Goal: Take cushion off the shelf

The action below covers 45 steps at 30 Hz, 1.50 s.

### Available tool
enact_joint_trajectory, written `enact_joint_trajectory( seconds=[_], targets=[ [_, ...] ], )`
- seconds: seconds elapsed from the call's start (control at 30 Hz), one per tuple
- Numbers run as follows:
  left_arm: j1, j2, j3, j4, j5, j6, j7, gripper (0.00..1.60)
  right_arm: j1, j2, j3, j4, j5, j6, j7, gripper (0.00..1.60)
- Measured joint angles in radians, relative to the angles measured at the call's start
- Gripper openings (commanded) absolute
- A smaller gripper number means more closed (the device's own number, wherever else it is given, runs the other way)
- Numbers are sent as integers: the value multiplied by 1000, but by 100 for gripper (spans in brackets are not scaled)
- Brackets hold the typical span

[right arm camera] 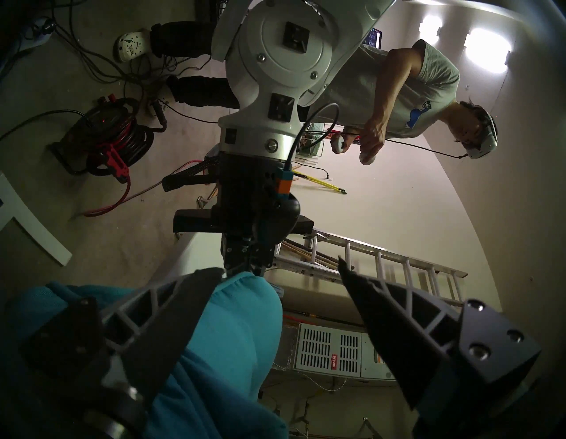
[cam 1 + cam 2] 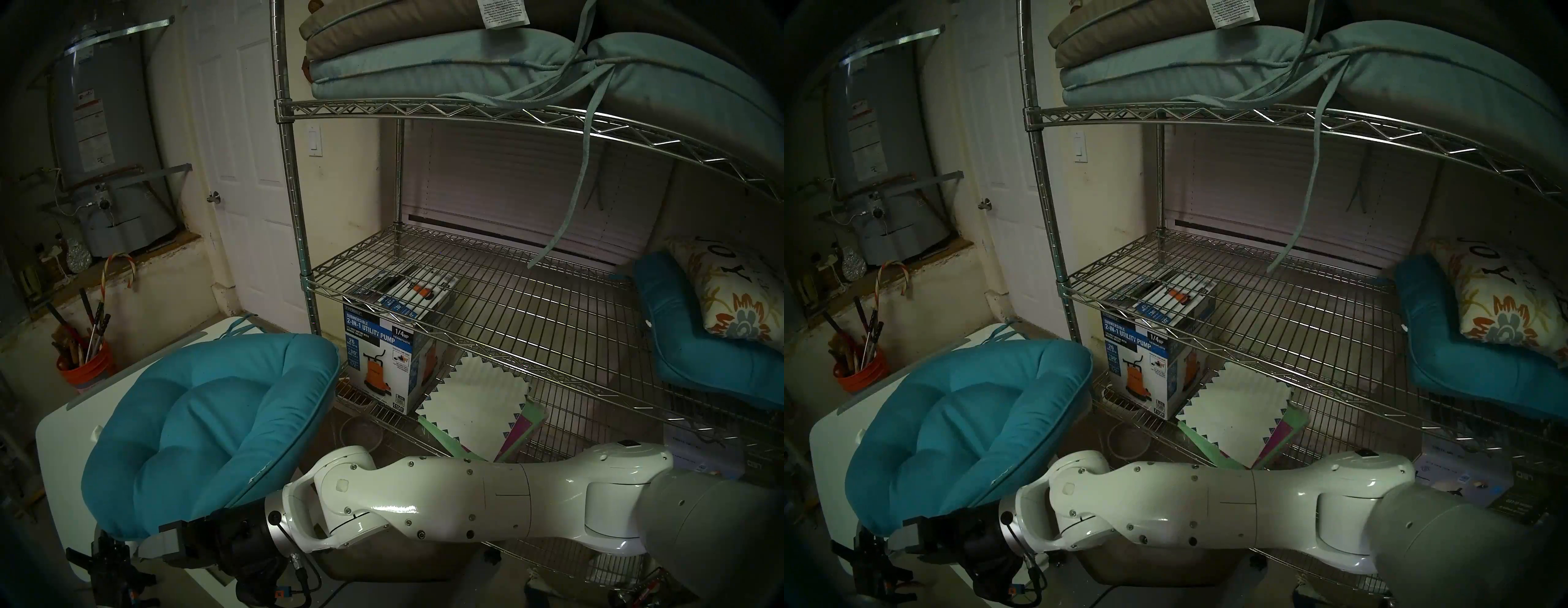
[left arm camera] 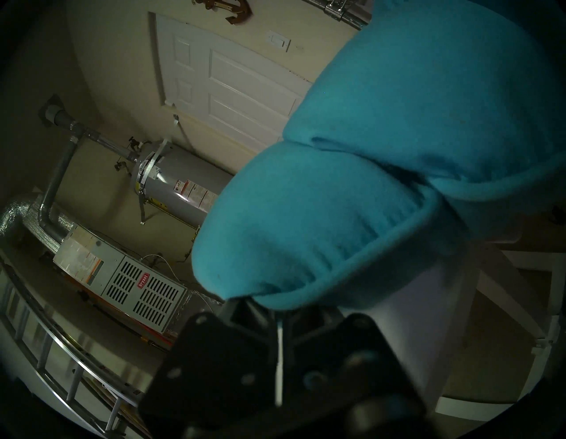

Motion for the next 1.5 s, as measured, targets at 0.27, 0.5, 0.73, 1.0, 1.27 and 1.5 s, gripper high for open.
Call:
enact_joint_trajectory(
  seconds=[0.27,0.5,0.73,1.0,1.27,1.5],
  targets=[
    [-2,5,0,6,0,3,6,0,-3,0,2,-1,0,1,3,160],
    [-11,9,-4,13,-3,15,9,0,-5,-1,3,-2,0,1,4,160],
    [-46,40,-46,39,-55,49,4,0,-8,-3,3,-7,1,1,4,160],
    [-104,115,-133,117,-117,99,-14,0,-13,-10,2,-14,1,0,3,160],
    [-161,206,-223,228,-175,127,-33,0,-16,-21,2,-18,2,0,2,160],
    [-181,253,-254,285,-205,120,-42,0,-15,-24,2,-11,1,1,5,160]
  ],
)
